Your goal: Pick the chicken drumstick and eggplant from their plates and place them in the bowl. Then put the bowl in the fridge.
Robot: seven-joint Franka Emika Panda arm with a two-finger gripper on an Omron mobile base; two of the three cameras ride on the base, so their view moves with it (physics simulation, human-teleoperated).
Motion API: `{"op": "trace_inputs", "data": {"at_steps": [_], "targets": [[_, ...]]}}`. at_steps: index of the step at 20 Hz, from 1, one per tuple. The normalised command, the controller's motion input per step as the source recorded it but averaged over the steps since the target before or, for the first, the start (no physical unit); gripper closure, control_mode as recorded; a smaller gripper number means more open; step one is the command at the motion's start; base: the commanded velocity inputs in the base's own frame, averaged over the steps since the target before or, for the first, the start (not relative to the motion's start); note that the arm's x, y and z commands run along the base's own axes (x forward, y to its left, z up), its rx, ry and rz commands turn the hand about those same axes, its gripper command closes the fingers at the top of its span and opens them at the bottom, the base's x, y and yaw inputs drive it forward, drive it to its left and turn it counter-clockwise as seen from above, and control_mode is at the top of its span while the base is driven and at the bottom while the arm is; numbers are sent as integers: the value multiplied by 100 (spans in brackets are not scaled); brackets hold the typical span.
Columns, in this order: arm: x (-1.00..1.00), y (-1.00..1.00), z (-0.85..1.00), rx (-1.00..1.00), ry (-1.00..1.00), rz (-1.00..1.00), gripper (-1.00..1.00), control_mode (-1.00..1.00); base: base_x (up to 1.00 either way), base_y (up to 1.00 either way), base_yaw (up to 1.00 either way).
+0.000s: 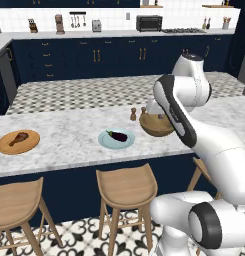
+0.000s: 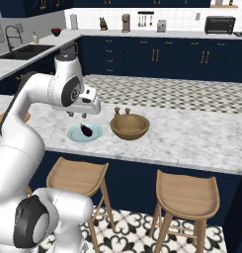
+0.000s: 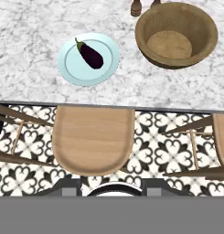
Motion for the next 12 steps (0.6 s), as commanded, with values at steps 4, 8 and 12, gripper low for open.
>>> {"op": "trace_inputs", "data": {"at_steps": [4,8,12], "targets": [[2,11,-28,0,0,0,-100,-100,0,0,0],[71,43,-78,0,6,8,-100,-100,0,0,0],[99,31,-68,0,10,12,-100,-100,0,0,0]]}}
